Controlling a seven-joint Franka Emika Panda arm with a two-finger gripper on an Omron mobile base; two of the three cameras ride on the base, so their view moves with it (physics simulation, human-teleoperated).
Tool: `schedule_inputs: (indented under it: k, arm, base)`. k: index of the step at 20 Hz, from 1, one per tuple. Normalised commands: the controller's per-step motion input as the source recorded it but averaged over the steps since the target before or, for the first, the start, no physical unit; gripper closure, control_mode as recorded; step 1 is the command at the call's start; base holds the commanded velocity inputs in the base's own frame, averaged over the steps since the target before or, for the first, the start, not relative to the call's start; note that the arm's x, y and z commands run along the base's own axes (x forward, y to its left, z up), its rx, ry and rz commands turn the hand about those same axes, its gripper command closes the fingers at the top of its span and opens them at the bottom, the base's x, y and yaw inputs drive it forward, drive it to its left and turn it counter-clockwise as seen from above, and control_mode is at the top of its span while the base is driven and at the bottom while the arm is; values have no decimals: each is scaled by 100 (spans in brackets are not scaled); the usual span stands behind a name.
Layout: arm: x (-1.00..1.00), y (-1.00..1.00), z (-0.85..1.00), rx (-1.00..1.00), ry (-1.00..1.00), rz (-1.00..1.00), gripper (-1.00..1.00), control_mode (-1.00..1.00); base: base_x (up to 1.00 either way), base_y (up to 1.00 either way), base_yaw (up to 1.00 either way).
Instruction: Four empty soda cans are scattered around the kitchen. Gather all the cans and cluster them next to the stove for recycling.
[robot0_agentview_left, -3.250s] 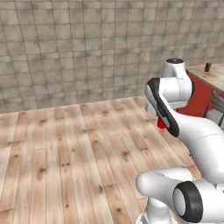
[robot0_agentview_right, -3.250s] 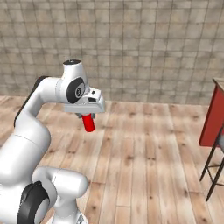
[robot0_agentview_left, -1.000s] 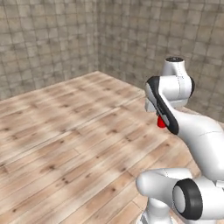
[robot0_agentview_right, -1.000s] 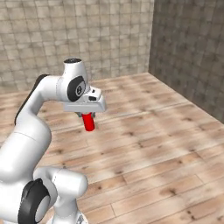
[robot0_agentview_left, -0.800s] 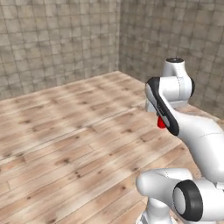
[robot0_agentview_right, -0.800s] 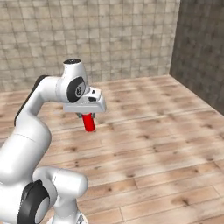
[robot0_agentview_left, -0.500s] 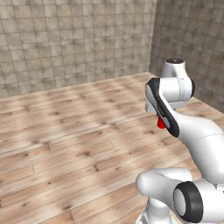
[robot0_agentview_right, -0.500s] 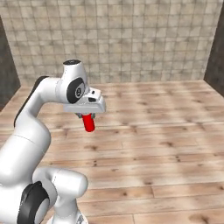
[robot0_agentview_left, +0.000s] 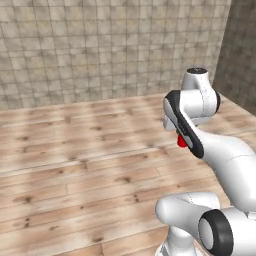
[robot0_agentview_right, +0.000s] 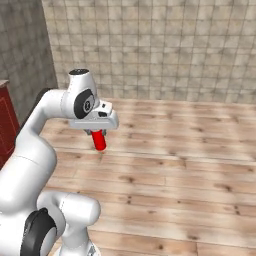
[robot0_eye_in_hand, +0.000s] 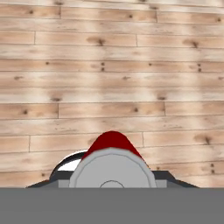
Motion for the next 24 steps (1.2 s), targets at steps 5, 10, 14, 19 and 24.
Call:
schedule_inputs:
  k: [5,10,14,19,24]
  arm:
    - [0,0,0,0,0,0,100,100]
    - [0,0,0,0,0,0,100,100]
    - [0,0,0,0,0,0,100,100]
    - [0,0,0,0,0,0,100,100]
    - [0,0,0,0,0,0,100,100]
  base:
    - [80,-22,24]
    - [83,-29,21]
    - [69,-49,11]
    - [46,-67,2]
    - [24,-74,-11]
